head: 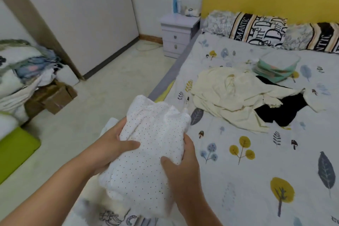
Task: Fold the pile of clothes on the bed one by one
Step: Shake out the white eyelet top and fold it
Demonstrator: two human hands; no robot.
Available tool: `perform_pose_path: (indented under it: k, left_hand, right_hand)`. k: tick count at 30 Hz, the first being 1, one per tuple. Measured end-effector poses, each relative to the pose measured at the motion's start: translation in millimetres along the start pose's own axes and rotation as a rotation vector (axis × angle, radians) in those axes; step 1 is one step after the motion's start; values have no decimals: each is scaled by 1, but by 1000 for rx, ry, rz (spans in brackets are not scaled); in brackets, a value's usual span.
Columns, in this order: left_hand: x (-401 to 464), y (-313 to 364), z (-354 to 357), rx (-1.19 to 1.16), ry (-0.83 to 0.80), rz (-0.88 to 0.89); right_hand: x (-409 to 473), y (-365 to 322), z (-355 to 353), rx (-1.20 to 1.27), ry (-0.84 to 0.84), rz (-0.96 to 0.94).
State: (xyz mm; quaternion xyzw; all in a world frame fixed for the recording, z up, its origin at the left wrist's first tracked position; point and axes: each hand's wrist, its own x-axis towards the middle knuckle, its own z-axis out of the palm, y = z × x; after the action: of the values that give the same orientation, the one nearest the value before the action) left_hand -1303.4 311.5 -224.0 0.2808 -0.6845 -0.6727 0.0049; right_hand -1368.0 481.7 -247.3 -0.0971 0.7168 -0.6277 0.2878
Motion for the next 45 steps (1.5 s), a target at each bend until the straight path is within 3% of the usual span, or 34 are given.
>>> perform_pose_path:
  k: [4,7,12,19,23,25,27,29,31,33,37,42,45]
  left_hand:
    - [-6,-25,-50,-83,39,-18]
    - [-3,-60,-73,-170,100,-134]
    - [10,-119,-81,120,366,-285]
    - [19,-122,-91,101,561,-103]
    - [21,-130,-86,419,613,-226]
    - [21,-130,-82,769,650,-124]
    - [22,-128,-81,1074,566,131]
    - [23,-134,-82,1300,311,279]
    - [24,-143,-84,1382,104,232]
    - [24,-149,-88,1363,11,125]
    - [32,-158,-91,1368,12,93]
    - [41,-134,-93,1302,31,0]
    - [46,-97,-84,1289,102,104]
  right_hand:
    - [5,19,54,-43,-20,-11]
    - [10,49,86,-115,-32,42]
    - [25,90,107,-174,-47,322]
    - [37,96,115,-223,-18,173]
    - [36,94,122,-538,-57,228]
    - [35,85,125,-824,66,11]
    - [35,83,130,-960,139,-222]
    - [32,89,140,-1088,114,-313]
    - [31,98,145,-1154,57,-324]
    - [30,105,146,-1186,10,-279]
    - [31,113,141,-1262,-68,-232]
    - [39,95,120,-1255,-108,-399]
    - [42,80,96,-1168,-162,-490]
